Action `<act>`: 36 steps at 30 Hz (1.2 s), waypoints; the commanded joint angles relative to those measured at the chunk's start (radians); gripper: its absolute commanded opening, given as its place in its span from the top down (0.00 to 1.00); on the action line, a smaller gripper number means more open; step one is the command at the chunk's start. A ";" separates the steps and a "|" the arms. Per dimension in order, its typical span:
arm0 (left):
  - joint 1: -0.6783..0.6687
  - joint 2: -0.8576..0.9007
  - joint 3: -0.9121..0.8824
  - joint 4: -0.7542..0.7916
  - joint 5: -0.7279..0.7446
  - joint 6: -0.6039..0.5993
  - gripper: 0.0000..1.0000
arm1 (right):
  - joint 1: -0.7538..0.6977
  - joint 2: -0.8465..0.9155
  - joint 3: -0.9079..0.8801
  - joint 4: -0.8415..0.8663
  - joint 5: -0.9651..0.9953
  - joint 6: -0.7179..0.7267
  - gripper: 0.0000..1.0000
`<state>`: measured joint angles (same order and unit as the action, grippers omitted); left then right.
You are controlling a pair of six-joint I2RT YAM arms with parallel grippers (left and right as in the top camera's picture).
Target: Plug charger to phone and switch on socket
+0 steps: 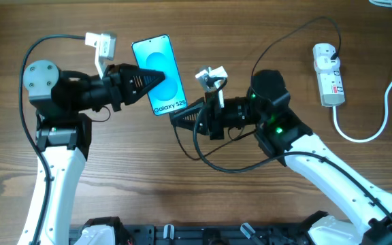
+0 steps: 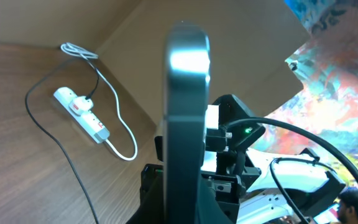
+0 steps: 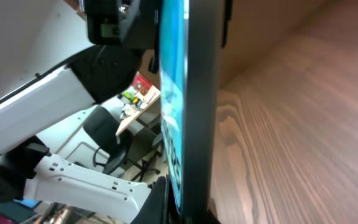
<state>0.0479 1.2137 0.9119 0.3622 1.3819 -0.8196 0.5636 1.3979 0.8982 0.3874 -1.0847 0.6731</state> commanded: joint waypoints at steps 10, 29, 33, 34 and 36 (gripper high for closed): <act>-0.092 -0.011 -0.082 -0.023 0.196 -0.021 0.96 | -0.015 0.010 0.188 -0.230 0.224 -0.247 0.96; -0.038 -0.011 -0.082 0.010 0.196 -0.029 0.96 | -0.015 0.010 0.208 -0.433 0.225 -0.336 0.66; 0.022 -0.011 -0.082 0.051 0.194 -0.029 0.96 | -0.015 0.010 0.208 -0.536 0.224 -0.359 0.56; 0.041 -0.011 -0.082 0.050 0.187 -0.029 0.96 | -0.015 0.010 0.208 -0.551 0.224 -0.359 0.52; 0.099 -0.009 -0.082 0.050 0.163 -0.029 0.96 | -0.005 0.010 0.208 -0.600 0.214 -0.377 0.42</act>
<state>0.0963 1.2160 0.8223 0.4015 1.5208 -0.8280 0.5636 1.3972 1.1030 -0.1802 -0.9146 0.3309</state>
